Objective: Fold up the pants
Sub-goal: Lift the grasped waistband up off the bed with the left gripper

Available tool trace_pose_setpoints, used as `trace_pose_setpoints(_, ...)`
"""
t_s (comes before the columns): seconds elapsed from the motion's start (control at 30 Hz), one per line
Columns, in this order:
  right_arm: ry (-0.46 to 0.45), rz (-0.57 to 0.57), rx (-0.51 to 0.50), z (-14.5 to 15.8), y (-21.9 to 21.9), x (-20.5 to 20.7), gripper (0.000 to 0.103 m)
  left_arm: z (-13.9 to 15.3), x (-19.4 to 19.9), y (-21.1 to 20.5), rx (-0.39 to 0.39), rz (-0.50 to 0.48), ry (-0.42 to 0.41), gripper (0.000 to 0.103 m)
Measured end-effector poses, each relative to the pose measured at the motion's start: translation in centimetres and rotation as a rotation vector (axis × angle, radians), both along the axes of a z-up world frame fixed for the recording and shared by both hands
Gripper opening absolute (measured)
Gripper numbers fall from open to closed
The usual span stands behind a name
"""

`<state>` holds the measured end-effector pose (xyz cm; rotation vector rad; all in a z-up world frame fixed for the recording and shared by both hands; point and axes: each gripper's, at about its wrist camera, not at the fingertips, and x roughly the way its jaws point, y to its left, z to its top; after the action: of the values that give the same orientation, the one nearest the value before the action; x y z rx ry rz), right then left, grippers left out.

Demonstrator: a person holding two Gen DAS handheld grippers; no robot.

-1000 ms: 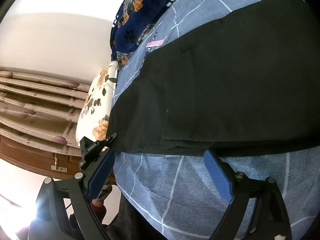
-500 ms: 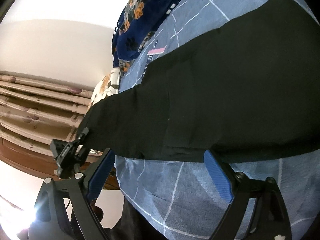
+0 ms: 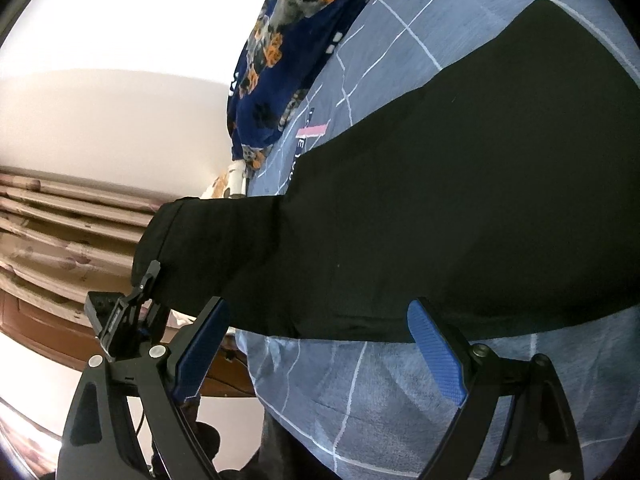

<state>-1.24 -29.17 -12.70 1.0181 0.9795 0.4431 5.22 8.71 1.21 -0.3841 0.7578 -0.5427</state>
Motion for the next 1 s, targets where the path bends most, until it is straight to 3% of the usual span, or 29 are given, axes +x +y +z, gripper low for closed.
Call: trace_pose_setpoints(1.0,-0.014,-0.128,0.137,0.0,-2.8,0.1,0.090,3.0,-3.0,-8.2,0.035,-0.172,-0.098,0.022)
